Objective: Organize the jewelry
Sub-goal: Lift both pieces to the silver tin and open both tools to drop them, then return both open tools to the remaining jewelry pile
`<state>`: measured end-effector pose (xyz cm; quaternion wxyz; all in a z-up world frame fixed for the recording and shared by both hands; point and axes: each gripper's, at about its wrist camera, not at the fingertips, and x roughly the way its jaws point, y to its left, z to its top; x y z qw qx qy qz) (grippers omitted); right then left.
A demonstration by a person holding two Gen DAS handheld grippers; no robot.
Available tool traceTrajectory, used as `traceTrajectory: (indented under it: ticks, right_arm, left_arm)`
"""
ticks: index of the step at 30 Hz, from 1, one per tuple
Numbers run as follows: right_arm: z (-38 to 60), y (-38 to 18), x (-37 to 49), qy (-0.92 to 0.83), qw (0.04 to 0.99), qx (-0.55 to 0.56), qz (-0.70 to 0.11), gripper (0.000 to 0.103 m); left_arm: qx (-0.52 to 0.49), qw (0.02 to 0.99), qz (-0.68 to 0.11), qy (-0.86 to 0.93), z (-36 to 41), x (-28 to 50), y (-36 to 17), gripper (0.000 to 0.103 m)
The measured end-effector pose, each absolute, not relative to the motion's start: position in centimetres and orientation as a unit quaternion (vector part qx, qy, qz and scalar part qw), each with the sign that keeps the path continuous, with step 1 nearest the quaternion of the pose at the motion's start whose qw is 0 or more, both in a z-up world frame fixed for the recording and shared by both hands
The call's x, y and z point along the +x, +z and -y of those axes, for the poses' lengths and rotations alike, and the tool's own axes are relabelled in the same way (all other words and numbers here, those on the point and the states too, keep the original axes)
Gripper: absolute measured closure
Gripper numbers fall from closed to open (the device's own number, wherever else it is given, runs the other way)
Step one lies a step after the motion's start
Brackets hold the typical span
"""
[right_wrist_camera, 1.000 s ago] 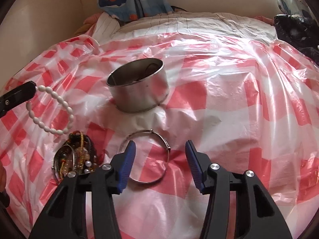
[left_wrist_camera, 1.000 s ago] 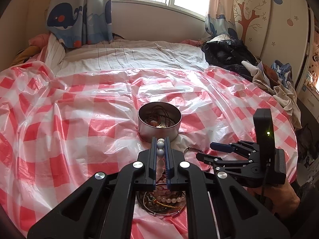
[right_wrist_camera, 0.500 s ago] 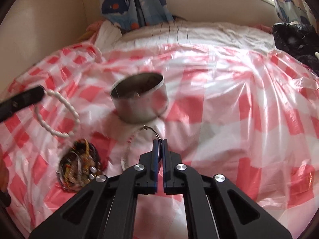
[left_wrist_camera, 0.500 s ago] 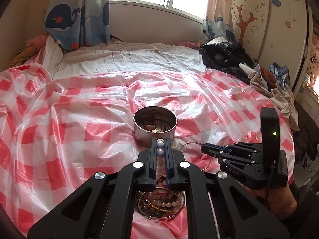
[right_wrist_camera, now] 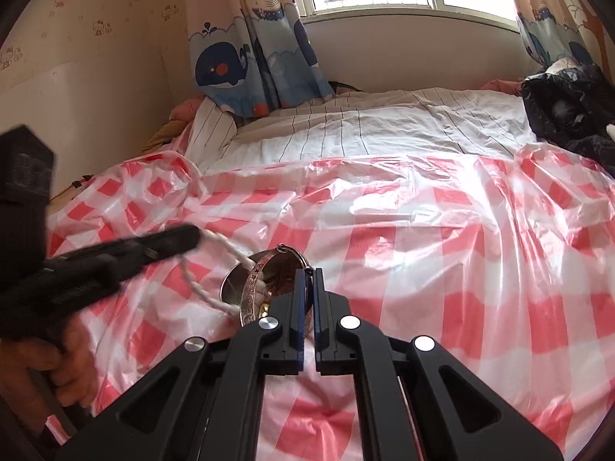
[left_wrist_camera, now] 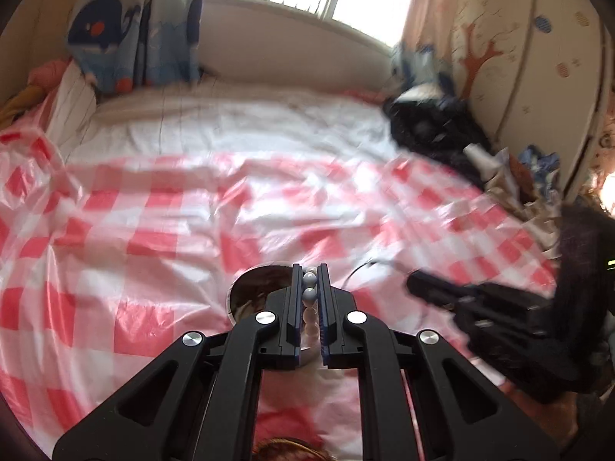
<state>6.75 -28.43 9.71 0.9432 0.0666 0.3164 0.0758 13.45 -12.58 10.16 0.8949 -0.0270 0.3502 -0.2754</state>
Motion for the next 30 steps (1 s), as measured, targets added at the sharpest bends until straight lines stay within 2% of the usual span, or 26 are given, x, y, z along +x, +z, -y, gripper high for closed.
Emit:
traceTrajectory:
  ticks: [3, 8, 9, 10, 11, 18, 20, 24, 26, 30]
  right_arm:
    - [27.6, 9.2, 8.7, 0.082, 0.94, 0.058, -0.326, 0.099]
    - [25.3, 7.4, 12.0, 0.108, 0.926, 0.045, -0.359, 0.098]
    - [24.8, 6.8, 12.6, 0.104, 0.922, 0.037, -0.371, 0.095]
    - [24.6, 6.3, 12.8, 0.091, 0.923, 0.029, -0.374, 0.073]
    - [24.8, 6.1, 12.3, 0.079, 0.924, 0.027, -0.373, 0.06]
    - [26.2, 6.9, 3.2, 0.094, 0.928, 0.037, -0.358, 0.059]
    - [26.4, 5.6, 1.0, 0.098, 0.923, 0.047, -0.369, 0.05]
    - [26.5, 3.6, -0.9, 0.092, 0.913, 0.075, -0.39, 0.048]
    - [26.0, 3.2, -1.2, 0.082, 0.915, 0.067, -0.389, 0.043]
    - [25.1, 2.0, -1.0, 0.071, 0.913, 0.057, -0.398, 0.04]
  left_arm:
    - [-0.029, 0.892, -0.383, -0.239, 11.6, 15.2, 8.1, 0.096]
    - [-0.032, 0.901, -0.384, -0.199, 8.8, 14.7, 8.6, 0.096]
    - [-0.03, 0.902, -0.383, -0.197, 8.4, 14.3, 8.9, 0.096]
    - [-0.026, 0.902, -0.383, -0.196, 8.0, 13.8, 9.0, 0.095]
    - [-0.02, 0.903, -0.383, -0.196, 7.6, 12.9, 9.2, 0.094]
    - [0.025, 0.891, -0.397, -0.218, 6.0, 5.5, 8.1, 0.072]
    - [0.05, 0.89, -0.398, -0.217, 6.3, 3.6, 7.6, 0.067]
    - [0.079, 0.898, -0.379, -0.208, 6.8, 0.8, 7.6, 0.056]
    - [0.094, 0.903, -0.369, -0.198, 7.0, -0.1, 7.7, 0.053]
    - [0.134, 0.908, -0.35, -0.188, 7.5, -1.3, 8.1, 0.05]
